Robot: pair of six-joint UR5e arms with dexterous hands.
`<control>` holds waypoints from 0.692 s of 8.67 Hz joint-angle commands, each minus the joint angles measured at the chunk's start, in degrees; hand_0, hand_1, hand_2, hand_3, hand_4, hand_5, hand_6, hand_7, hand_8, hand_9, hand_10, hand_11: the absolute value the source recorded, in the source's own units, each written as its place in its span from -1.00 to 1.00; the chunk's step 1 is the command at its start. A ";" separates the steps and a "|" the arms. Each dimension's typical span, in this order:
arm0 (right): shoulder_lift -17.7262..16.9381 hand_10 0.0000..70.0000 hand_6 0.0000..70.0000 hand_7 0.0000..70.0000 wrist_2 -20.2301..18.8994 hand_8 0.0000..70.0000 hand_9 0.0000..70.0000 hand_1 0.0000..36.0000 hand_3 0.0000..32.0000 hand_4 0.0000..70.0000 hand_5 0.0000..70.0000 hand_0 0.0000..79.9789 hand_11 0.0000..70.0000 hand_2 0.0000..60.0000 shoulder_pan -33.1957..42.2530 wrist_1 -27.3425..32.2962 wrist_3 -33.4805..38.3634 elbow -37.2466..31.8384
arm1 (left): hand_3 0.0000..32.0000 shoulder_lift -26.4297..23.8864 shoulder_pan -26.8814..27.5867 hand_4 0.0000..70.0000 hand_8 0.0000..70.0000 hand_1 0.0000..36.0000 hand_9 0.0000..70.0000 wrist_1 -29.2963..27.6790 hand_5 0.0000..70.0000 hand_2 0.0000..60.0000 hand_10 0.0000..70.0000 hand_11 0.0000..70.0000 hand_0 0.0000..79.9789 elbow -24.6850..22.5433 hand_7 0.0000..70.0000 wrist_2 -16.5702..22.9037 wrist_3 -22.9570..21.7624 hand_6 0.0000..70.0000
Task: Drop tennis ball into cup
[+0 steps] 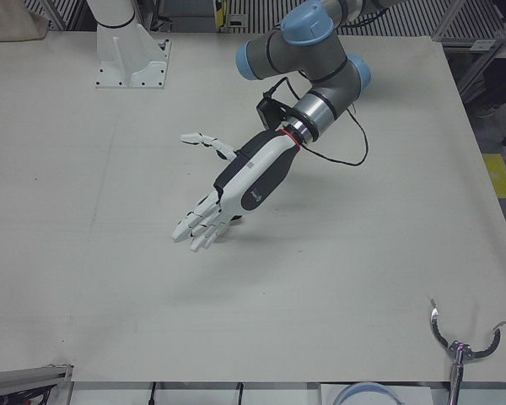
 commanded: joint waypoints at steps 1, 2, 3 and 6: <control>0.02 -1.00 -1.00 -1.00 0.00 -1.00 -1.00 -1.00 -1.00 -1.00 -1.00 -1.00 -1.00 -1.00 0.00 -0.06 -0.09 0.09 | -1.00 -9.78 -12.66 -1.00 -1.00 0.08 -0.98 3.92 -1.00 -1.00 -1.00 -1.00 0.25 7.64 -0.71 -0.69 -0.17 -1.00; 0.03 -1.00 -1.00 -1.00 0.00 -1.00 -1.00 -1.00 -1.00 -1.00 -1.00 -1.00 -1.00 -1.00 0.00 -0.06 -0.09 0.17 | -1.00 -8.74 -16.09 -1.00 -1.00 0.06 -0.99 3.46 -0.98 -1.00 -1.00 -1.00 0.23 9.87 -0.78 -0.69 -0.17 -0.99; 0.03 -1.00 -1.00 -1.00 0.00 -1.00 -1.00 -1.00 -1.00 -1.00 -1.00 -1.00 -1.00 -1.00 0.00 -0.06 -0.09 0.18 | -1.00 -7.86 -17.95 -1.00 -1.00 0.19 -0.99 1.63 -0.97 -1.00 -1.00 -1.00 0.32 13.89 -0.77 -0.69 -0.52 -1.00; 0.03 -1.00 -1.00 -1.00 0.00 -1.00 -1.00 -1.00 -1.00 -1.00 -1.00 -1.00 -1.00 -1.00 0.00 -0.06 -0.09 0.18 | -1.00 -7.77 -20.52 -1.00 -1.00 0.27 -0.99 2.57 -0.97 -1.00 -1.00 -1.00 0.33 16.05 -0.75 -0.61 -0.78 -1.00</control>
